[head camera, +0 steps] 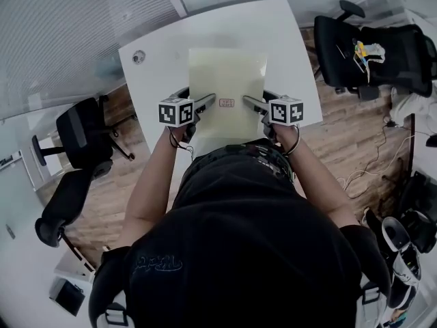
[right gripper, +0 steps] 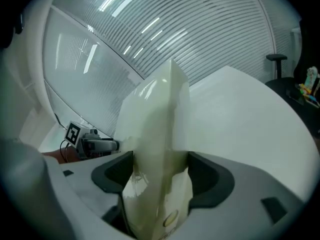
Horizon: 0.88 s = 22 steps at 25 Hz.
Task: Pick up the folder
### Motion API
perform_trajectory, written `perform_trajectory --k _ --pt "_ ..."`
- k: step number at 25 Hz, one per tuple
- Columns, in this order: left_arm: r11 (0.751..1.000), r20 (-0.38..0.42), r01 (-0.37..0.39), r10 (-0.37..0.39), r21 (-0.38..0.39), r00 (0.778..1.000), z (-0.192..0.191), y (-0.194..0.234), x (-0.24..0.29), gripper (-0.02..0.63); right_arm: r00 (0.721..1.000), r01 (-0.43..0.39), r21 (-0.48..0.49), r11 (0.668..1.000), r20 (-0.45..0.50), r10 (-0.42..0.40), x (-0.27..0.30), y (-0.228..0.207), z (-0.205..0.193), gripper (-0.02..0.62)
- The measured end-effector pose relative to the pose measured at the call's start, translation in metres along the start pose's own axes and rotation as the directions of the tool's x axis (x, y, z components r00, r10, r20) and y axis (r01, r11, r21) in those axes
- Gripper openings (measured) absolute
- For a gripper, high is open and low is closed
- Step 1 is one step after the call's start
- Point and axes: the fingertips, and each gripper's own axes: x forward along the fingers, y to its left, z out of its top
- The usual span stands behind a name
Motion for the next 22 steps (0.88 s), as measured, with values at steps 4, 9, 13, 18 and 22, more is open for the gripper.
perform_trajectory --k 4,9,13,18,22 --pt "1.000 0.056 -0.004 0.002 0.030 0.998 0.010 -0.008 -0.025 0.414 0.998 0.005 -0.065 0.998 0.057 -0.002 -0.011 0.025 0.011 0.334" --pt "0.997 0.089 -0.008 0.001 0.079 0.996 0.011 -0.013 -0.049 0.416 0.995 0.017 -0.085 0.996 0.096 -0.009 -0.019 0.049 0.006 0.334" --pt "0.994 0.106 0.007 -0.019 0.112 0.994 0.006 -0.018 -0.065 0.416 0.990 0.043 -0.092 0.995 0.135 -0.030 -0.027 0.064 -0.002 0.334" --pt "0.989 0.112 0.025 -0.042 0.149 0.993 -0.003 -0.029 -0.074 0.414 0.980 0.074 -0.080 0.994 0.192 -0.058 -0.043 0.078 -0.016 0.333" --pt "0.986 0.118 0.030 -0.050 0.166 0.992 -0.008 -0.040 -0.080 0.414 0.974 0.099 -0.083 0.992 0.210 -0.079 -0.057 0.084 -0.021 0.333"
